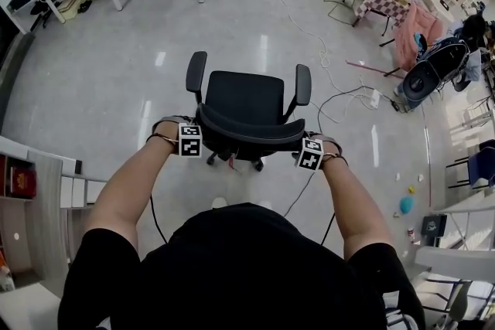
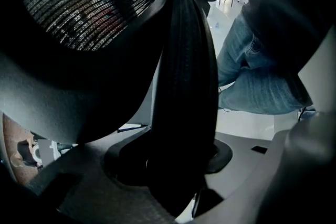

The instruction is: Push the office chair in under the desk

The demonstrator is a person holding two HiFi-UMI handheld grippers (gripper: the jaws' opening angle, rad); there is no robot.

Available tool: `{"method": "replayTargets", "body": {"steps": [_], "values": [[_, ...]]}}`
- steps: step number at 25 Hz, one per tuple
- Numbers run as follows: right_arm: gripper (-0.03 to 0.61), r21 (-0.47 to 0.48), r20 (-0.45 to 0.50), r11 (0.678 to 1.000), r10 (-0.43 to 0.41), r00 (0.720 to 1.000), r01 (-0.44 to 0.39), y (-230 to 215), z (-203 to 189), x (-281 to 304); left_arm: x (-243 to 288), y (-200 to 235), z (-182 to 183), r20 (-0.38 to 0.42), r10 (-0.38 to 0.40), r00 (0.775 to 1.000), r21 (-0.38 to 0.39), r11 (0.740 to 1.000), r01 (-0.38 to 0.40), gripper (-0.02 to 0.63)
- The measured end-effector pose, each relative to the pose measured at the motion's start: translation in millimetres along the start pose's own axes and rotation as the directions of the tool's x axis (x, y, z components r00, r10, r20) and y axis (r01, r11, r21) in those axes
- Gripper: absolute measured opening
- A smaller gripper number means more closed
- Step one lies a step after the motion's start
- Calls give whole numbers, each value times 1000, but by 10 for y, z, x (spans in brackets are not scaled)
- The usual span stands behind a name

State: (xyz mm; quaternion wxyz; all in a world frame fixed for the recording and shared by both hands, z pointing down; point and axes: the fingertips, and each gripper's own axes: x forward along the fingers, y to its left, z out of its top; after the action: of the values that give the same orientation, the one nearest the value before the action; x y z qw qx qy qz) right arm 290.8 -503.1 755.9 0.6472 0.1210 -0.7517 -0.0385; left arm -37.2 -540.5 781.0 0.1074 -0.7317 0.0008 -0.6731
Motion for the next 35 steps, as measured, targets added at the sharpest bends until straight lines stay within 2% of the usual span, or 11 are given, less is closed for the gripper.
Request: {"method": "replayTargets", "body": {"steps": [22, 35], "values": [[241, 59, 3, 998, -19, 1000, 18, 190, 177, -11, -14, -81, -138, 22, 2, 1000, 44, 999, -2, 218], [241, 35, 23, 999, -20, 1000, 19, 535, 276, -58, -78, -515, -222, 5, -7, 1000, 17, 1000, 7, 218]]}}
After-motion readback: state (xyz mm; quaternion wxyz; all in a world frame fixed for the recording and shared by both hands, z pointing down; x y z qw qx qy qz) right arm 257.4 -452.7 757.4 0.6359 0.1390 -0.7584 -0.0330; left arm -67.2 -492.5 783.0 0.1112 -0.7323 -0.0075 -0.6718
